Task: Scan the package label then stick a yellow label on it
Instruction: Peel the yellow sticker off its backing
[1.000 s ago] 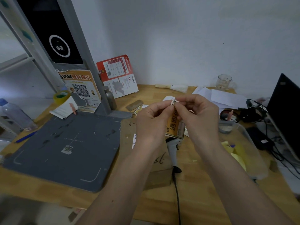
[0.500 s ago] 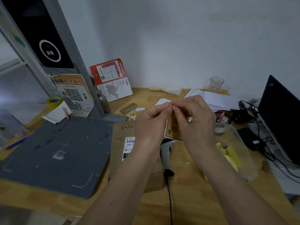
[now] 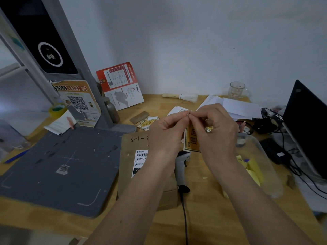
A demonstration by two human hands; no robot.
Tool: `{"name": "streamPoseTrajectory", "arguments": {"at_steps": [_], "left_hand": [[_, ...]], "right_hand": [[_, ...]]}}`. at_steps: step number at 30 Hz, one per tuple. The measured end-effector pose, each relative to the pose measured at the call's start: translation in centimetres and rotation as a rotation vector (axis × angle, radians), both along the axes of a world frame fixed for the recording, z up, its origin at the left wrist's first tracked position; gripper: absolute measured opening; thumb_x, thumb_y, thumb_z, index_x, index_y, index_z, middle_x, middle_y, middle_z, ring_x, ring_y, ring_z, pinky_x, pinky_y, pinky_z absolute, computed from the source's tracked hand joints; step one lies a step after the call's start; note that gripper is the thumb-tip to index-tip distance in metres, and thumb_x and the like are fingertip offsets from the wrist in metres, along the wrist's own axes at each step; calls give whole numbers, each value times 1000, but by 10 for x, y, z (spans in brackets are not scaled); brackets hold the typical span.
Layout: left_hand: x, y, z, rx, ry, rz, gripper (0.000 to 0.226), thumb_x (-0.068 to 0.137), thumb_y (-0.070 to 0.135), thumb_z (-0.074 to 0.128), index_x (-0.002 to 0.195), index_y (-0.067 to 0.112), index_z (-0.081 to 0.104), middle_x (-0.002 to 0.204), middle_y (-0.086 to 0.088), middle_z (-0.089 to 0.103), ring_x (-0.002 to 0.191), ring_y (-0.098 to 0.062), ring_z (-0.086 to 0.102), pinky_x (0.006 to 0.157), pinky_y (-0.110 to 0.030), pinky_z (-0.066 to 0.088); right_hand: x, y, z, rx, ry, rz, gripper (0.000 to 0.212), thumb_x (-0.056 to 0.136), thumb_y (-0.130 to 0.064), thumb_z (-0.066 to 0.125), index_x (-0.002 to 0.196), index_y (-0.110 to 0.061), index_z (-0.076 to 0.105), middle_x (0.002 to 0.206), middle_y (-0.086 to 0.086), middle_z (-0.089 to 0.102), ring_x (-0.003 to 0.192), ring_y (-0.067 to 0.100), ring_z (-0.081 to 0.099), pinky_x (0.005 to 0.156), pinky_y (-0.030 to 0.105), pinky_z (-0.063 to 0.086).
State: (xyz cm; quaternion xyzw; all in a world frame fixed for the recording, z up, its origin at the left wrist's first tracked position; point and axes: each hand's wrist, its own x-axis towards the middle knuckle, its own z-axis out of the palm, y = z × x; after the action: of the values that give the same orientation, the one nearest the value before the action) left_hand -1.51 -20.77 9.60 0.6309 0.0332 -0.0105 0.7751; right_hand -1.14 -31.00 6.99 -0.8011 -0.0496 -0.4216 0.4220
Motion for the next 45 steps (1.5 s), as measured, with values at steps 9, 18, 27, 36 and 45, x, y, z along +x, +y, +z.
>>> {"name": "streamPoseTrajectory", "arguments": {"at_steps": [9, 18, 27, 36, 45], "left_hand": [[-2, 0, 0, -81, 6, -21, 16, 86, 5, 65, 97, 7, 75, 84, -6, 75, 76, -16, 70, 71, -27, 56], [-7, 1, 1, -117, 36, -16, 17, 86, 5, 64, 99, 4, 74, 85, -9, 74, 71, -12, 67, 65, -23, 55], [-8, 4, 2, -95, 32, -4, 18, 87, 3, 63, 101, 4, 74, 91, -10, 74, 82, -17, 67, 83, -31, 56], [-7, 5, 4, -110, 38, 7, 18, 86, 4, 64, 101, 4, 74, 90, -8, 74, 82, -17, 65, 86, -33, 54], [-8, 3, 3, -39, 1, 44, 15, 85, 7, 67, 95, 12, 77, 95, -5, 76, 99, -27, 69, 90, -39, 56]], "right_hand": [[0, 0, -5, -97, -98, -39, 11, 84, -5, 66, 91, -4, 74, 86, 10, 66, 81, 6, 56, 76, 3, 41], [-4, 2, -9, -135, -124, -38, 15, 87, -8, 62, 93, -1, 74, 93, 12, 70, 87, 17, 64, 87, 7, 42], [-4, 2, -10, -224, -185, -52, 13, 88, -6, 62, 92, 0, 74, 94, 14, 72, 87, 24, 67, 86, 17, 47], [-5, 4, -9, -179, -157, -15, 12, 88, -5, 63, 93, -1, 74, 96, 11, 70, 91, 17, 64, 87, 13, 45], [-12, 9, 6, 210, 54, 60, 7, 82, -9, 70, 84, -16, 68, 86, -12, 53, 73, -1, 54, 66, 9, 42]]}}
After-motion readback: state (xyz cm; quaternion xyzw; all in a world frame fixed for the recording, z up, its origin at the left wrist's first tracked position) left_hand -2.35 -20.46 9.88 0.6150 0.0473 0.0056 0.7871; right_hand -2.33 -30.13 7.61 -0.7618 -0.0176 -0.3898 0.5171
